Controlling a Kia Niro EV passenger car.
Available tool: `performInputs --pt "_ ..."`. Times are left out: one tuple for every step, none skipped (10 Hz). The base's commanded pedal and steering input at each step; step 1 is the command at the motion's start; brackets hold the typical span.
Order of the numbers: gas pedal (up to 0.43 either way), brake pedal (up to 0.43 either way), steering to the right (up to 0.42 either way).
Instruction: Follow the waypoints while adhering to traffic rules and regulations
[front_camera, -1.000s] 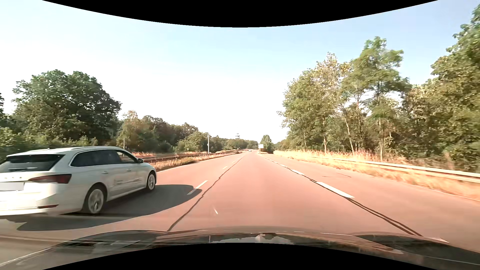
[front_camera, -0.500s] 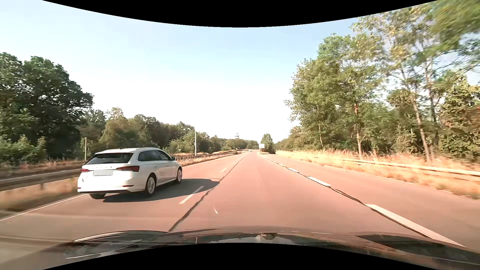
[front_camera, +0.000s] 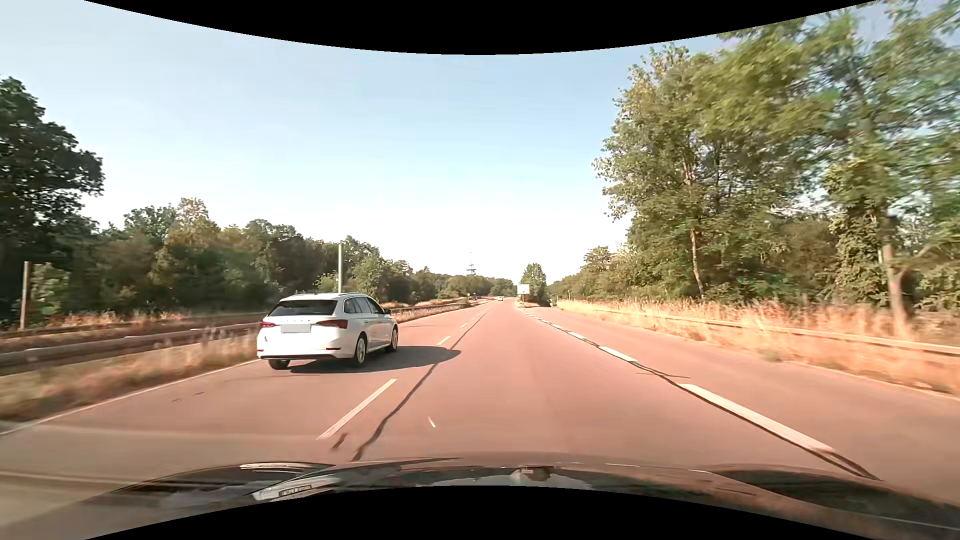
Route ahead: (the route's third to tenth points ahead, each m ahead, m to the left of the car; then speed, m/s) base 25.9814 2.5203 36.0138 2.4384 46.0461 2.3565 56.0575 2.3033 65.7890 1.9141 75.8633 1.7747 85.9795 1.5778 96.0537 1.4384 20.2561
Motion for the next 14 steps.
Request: performInputs --pt "0.169 0.000 0.003" --pt "0.169 0.000 0.003" --pt "0.169 0.000 0.003" --pt "0.169 0.000 0.003" --pt "0.169 0.000 0.003" --pt "0.169 0.000 0.003" --pt "0.169 0.000 0.003" --pt "0.169 0.000 0.003" --pt "0.169 0.000 0.003" --pt "0.169 0.000 0.003" --pt "0.169 0.000 0.003" --pt "0.169 0.000 0.002" --pt "0.169 0.000 0.002" --pt "0.169 0.000 0.002"
